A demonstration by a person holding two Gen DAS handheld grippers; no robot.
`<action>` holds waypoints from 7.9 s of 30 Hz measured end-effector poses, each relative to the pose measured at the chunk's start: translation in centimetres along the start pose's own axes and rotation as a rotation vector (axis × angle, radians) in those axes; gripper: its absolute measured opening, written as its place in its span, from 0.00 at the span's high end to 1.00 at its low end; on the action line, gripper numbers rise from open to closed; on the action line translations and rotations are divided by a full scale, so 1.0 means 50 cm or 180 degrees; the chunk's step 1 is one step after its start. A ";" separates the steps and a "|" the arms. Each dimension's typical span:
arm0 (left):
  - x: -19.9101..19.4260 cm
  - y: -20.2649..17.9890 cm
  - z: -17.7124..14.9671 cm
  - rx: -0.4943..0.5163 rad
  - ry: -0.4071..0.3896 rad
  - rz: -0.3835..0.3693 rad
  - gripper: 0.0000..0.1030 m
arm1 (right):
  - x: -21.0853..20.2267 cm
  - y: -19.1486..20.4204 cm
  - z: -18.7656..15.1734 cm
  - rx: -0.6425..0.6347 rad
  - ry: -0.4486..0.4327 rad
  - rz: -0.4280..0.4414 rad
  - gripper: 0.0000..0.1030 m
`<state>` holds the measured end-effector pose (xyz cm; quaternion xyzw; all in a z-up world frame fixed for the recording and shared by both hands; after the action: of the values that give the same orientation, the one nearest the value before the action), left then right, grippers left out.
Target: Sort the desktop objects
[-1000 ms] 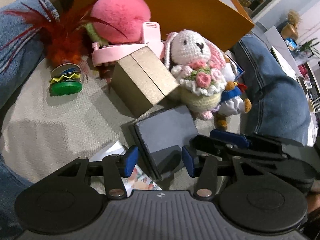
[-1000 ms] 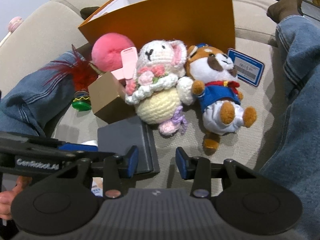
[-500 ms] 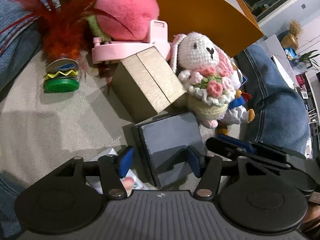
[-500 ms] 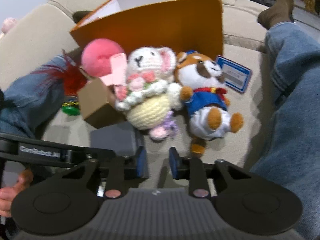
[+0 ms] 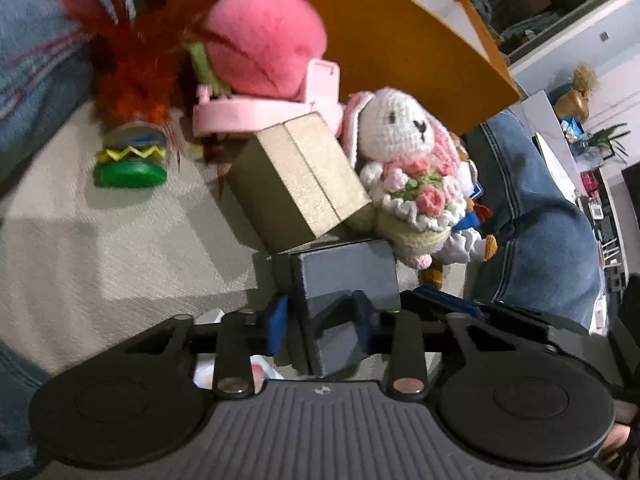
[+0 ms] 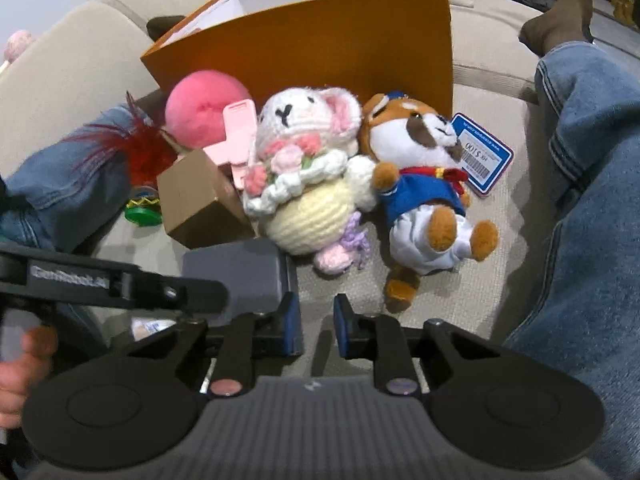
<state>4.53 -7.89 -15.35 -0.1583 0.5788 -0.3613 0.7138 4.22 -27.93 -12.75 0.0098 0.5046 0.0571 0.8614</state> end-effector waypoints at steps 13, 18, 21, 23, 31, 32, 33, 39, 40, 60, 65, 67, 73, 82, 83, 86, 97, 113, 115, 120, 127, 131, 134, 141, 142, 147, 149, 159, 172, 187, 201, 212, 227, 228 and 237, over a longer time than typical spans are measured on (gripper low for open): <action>-0.033 -0.054 -0.007 0.0395 -0.0146 -0.0113 0.74 | 0.008 0.005 -0.003 -0.0029 0.0050 -0.0009 0.94; -0.058 -0.073 -0.013 0.0545 -0.0203 -0.0288 0.77 | 0.010 -0.008 -0.007 0.0028 0.0091 -0.0012 0.94; -0.055 -0.087 -0.011 0.0624 -0.0194 -0.0361 0.77 | 0.019 -0.013 -0.011 0.0062 0.0148 -0.0023 0.94; -0.048 -0.098 -0.011 0.0677 -0.0185 -0.0371 0.77 | 0.018 -0.018 -0.011 0.0102 0.0159 -0.0021 0.94; -0.022 -0.128 -0.013 0.0814 -0.0113 -0.0443 0.80 | -0.060 -0.031 -0.014 0.0012 -0.0140 -0.0092 0.83; -0.020 -0.131 -0.012 0.0825 -0.0102 -0.0445 0.79 | -0.069 -0.033 -0.014 0.0021 -0.0161 -0.0092 0.83; -0.018 -0.134 -0.011 0.0833 -0.0095 -0.0446 0.80 | -0.079 -0.035 -0.014 0.0037 -0.0181 -0.0089 0.83; -0.008 -0.146 -0.002 0.0874 -0.0061 -0.0438 0.80 | -0.145 -0.028 -0.014 -0.0075 -0.0373 0.0082 0.67; -0.007 -0.148 -0.002 0.0886 -0.0059 -0.0430 0.80 | -0.144 -0.020 -0.014 -0.0109 -0.0376 0.0102 0.67; -0.023 -0.098 -0.016 0.0137 -0.0045 0.0000 0.50 | -0.112 -0.024 -0.022 -0.0036 -0.0230 0.0191 0.76; -0.018 -0.088 -0.016 -0.0065 -0.0010 -0.0117 0.48 | -0.108 -0.019 -0.030 0.0036 -0.0087 0.0482 0.77; -0.015 -0.091 -0.018 -0.0045 0.0003 -0.0079 0.45 | -0.106 -0.009 -0.033 -0.0005 -0.0073 0.0506 0.78; 0.012 -0.088 -0.027 0.0002 0.0121 0.0041 0.56 | -0.102 -0.001 -0.034 -0.0048 -0.0052 0.0507 0.75; -0.012 -0.087 -0.028 0.0169 0.0059 0.0109 0.62 | -0.114 -0.003 -0.036 -0.0145 -0.0104 0.0462 0.61; -0.024 -0.093 -0.028 0.0262 -0.0003 0.0156 0.62 | -0.115 -0.002 -0.035 -0.0162 -0.0125 0.0415 0.61; -0.060 -0.097 -0.023 0.0360 -0.0130 0.0216 0.63 | -0.117 -0.007 -0.032 -0.0146 -0.0146 0.0357 0.61; -0.172 -0.072 -0.034 0.0479 -0.0405 0.0579 0.64 | -0.023 0.114 -0.055 -0.0766 0.0457 0.0624 0.44; -0.200 0.024 -0.044 0.0160 -0.0485 0.0684 0.64 | 0.023 0.252 -0.089 -0.1537 0.0297 0.0479 0.56; -0.203 0.027 -0.044 0.0142 -0.0498 0.0674 0.64 | 0.021 0.253 -0.089 -0.1533 0.0280 0.0476 0.57; -0.210 0.034 -0.045 0.0128 -0.0543 0.0735 0.64 | -0.006 0.239 -0.078 -0.1365 0.0197 0.0580 0.78; -0.204 0.033 -0.049 0.0142 -0.0498 0.0696 0.64 | -0.048 0.177 -0.020 -0.1005 -0.0150 0.0344 0.82; -0.194 0.028 -0.051 0.0183 -0.0446 0.0689 0.64 | -0.072 0.168 0.014 -0.0856 -0.0314 0.0346 0.83; -0.191 0.025 -0.053 0.0206 -0.0425 0.0675 0.64 | -0.094 0.167 0.035 -0.0770 -0.0321 0.0449 0.84; -0.186 0.023 -0.053 0.0217 -0.0407 0.0631 0.64 | -0.079 0.188 0.063 -0.0729 -0.0353 0.0426 0.85; -0.186 0.024 -0.053 0.0213 -0.0412 0.0630 0.64 | -0.073 0.190 0.064 -0.0726 -0.0341 0.0412 0.85; -0.181 0.032 -0.052 0.0188 -0.0420 0.0618 0.64 | -0.062 0.199 0.060 -0.0737 -0.0400 0.0377 0.85; -0.178 0.032 -0.051 0.0186 -0.0420 0.0600 0.64 | -0.061 0.200 0.059 -0.0740 -0.0414 0.0386 0.85; -0.232 -0.016 -0.020 0.0403 -0.0614 0.0550 0.64 | -0.132 0.181 0.109 -0.0624 -0.0603 0.0654 0.85; -0.333 -0.167 0.183 0.1135 -0.1187 0.0394 0.64 | -0.247 0.122 0.322 -0.0314 -0.1489 0.0516 0.85; -0.119 -0.103 0.416 0.0969 -0.0434 0.0572 0.64 | 0.004 0.057 0.469 0.0080 -0.0809 0.0409 0.85; 0.010 -0.026 0.424 0.1114 0.0268 0.1047 0.63 | 0.104 0.051 0.463 0.0174 -0.0244 0.0475 0.85; -0.008 -0.021 0.416 0.1062 0.0230 0.0947 0.62 | 0.126 0.056 0.471 0.0297 -0.0204 0.0405 0.85; -0.176 -0.018 0.411 0.0874 -0.0681 0.0631 0.51 | 0.140 0.103 0.467 0.0270 -0.0146 0.0394 0.84; -0.182 -0.010 0.413 0.0823 -0.0723 0.0614 0.51 | 0.140 0.106 0.467 0.0278 -0.0136 0.0385 0.83; -0.188 0.029 0.405 0.0666 -0.0822 0.0592 0.51 | 0.138 0.117 0.458 0.0365 -0.0083 0.0462 0.75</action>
<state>23.40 -4.20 -3.94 -0.0741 0.4538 -0.3286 0.8250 26.96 -20.44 -7.05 0.0965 0.4937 0.0902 0.8595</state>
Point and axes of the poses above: each gripper's, at about its wrist camera, not at the fingertips, and x roughly the way its jaws point, y to its left, z to its top, the point moved 3 cm from there along x, roughly the way its jaws point, and after that the axes turned 13 degrees about -z, right-handed, at the moved point
